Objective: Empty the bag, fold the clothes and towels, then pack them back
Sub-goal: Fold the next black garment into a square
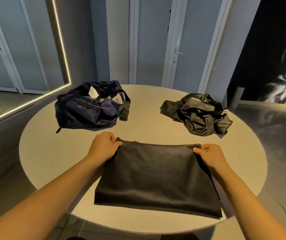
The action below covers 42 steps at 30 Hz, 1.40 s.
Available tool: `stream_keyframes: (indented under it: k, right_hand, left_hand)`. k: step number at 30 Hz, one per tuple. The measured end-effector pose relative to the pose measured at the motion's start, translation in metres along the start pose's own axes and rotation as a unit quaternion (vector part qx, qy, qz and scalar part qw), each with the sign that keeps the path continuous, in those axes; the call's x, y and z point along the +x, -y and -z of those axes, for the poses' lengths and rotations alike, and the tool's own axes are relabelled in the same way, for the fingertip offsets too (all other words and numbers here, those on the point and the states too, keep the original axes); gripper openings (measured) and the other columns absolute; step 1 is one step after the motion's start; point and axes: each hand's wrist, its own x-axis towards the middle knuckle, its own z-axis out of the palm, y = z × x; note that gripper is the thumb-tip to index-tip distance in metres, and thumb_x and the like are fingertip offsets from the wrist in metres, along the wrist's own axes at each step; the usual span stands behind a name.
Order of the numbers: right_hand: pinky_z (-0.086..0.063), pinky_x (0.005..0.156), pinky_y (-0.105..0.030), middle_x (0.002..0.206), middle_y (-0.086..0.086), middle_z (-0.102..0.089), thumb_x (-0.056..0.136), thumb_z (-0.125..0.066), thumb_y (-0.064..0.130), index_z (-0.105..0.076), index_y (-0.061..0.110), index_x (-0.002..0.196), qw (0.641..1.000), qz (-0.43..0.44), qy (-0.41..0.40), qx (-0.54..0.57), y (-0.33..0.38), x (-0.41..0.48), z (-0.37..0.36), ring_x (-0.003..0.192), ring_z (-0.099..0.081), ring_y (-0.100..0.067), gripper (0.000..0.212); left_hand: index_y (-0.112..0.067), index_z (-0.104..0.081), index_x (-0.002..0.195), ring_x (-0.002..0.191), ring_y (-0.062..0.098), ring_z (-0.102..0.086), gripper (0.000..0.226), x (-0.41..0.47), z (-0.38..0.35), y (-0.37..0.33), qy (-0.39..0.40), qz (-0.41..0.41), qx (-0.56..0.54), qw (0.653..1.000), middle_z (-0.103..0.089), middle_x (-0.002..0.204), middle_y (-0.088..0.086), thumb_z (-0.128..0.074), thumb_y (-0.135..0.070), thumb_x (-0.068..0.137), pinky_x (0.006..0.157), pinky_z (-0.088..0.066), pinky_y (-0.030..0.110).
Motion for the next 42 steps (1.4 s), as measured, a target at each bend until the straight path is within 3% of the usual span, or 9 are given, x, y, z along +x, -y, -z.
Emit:
stream_keyframes:
  k: [5,7,11,17,21,31,37,40,42]
  right_hand:
    - [-0.024,0.055,-0.029,0.056,-0.007,-0.030,0.095,-0.066,0.017,-0.040,0.010,0.061,1.000,-0.010,0.000,0.009,-0.003,0.003,-0.002,0.055,-0.029,-0.018,0.043]
    - [-0.025,0.057,-0.030,0.057,-0.008,-0.031,0.094,-0.068,0.020,-0.041,0.010,0.061,1.000,-0.003,-0.001,0.005,-0.003,0.004,-0.004,0.056,-0.030,-0.019,0.044]
    - [-0.023,0.055,-0.031,0.054,-0.004,-0.029,0.092,-0.070,0.015,-0.035,0.012,0.056,1.000,0.007,-0.013,-0.017,-0.005,0.007,-0.005,0.055,-0.029,-0.018,0.050]
    - [-0.024,0.055,-0.033,0.056,-0.004,-0.036,0.094,-0.066,0.013,-0.036,0.013,0.056,0.999,0.008,-0.033,-0.018,-0.005,0.010,-0.007,0.056,-0.034,-0.018,0.048]
    - [-0.035,0.062,-0.033,0.067,-0.010,-0.053,0.095,-0.066,0.021,-0.053,0.007,0.067,0.999,0.013,-0.016,-0.039,-0.005,0.016,-0.007,0.068,-0.049,-0.025,0.034]
    - [-0.026,0.056,-0.034,0.066,-0.011,-0.044,0.100,-0.059,0.026,-0.041,0.008,0.068,0.995,0.021,-0.014,-0.095,-0.002,0.024,-0.007,0.060,-0.038,-0.019,0.041]
    - [-0.027,0.056,-0.034,0.068,-0.014,-0.045,0.100,-0.059,0.025,-0.045,0.006,0.071,0.996,0.020,-0.016,-0.085,-0.004,0.024,-0.008,0.061,-0.039,-0.020,0.038]
    - [-0.026,0.056,-0.034,0.066,-0.013,-0.043,0.100,-0.059,0.023,-0.041,0.006,0.069,0.995,0.033,-0.023,-0.092,-0.004,0.024,-0.009,0.059,-0.038,-0.020,0.039]
    - [-0.027,0.058,-0.035,0.067,-0.014,-0.046,0.100,-0.058,0.024,-0.042,0.006,0.070,0.995,0.037,-0.024,-0.092,-0.003,0.022,-0.009,0.062,-0.042,-0.022,0.039]
  left_hand:
    - [-0.001,-0.065,0.074,0.073,0.024,-0.058,0.034,0.012,0.005,0.011,0.121,0.049,-0.114,0.985,-0.058,0.072,0.011,-0.082,-0.030,0.081,0.072,-0.047,0.039]
    - [0.002,-0.072,0.091,0.086,0.024,-0.064,0.033,0.017,0.009,0.014,0.144,0.056,-0.145,0.977,-0.066,0.086,0.009,-0.083,-0.027,0.081,0.082,-0.052,0.040]
    - [-0.021,-0.073,0.114,0.110,0.026,-0.064,0.028,0.021,0.005,0.008,0.143,0.030,-0.113,0.983,-0.068,0.115,0.005,-0.080,-0.025,0.087,0.102,-0.053,0.046]
    - [-0.015,-0.074,0.102,0.095,0.021,-0.066,0.016,0.022,0.004,0.004,0.152,0.003,-0.098,0.984,-0.071,0.098,0.003,-0.078,-0.024,0.089,0.079,-0.054,0.032]
    - [-0.008,-0.057,0.065,0.062,0.017,-0.053,0.037,0.025,0.007,0.004,0.152,0.029,-0.100,0.983,-0.056,0.061,0.006,-0.078,-0.025,0.089,0.055,-0.044,0.024]
    - [-0.010,-0.054,0.064,0.063,0.024,-0.051,0.049,0.033,-0.004,0.007,0.108,0.006,-0.020,0.994,-0.050,0.061,0.011,-0.074,-0.046,0.089,0.063,-0.041,0.038]
    - [-0.022,-0.058,0.121,0.101,0.021,-0.062,0.043,0.008,-0.001,-0.015,-0.021,-0.130,0.095,0.987,-0.060,0.115,-0.002,-0.069,-0.050,0.091,0.086,-0.053,0.040]
    - [-0.026,-0.054,0.140,0.129,0.021,-0.053,0.054,-0.016,-0.013,-0.030,0.072,-0.249,0.092,0.962,-0.053,0.143,-0.002,-0.053,-0.059,0.097,0.106,-0.045,0.042]
    - [-0.029,-0.033,0.158,0.151,0.021,-0.028,0.072,-0.023,-0.022,-0.031,0.164,-0.259,0.183,0.934,-0.029,0.165,-0.001,-0.036,-0.071,0.098,0.123,-0.025,0.041]
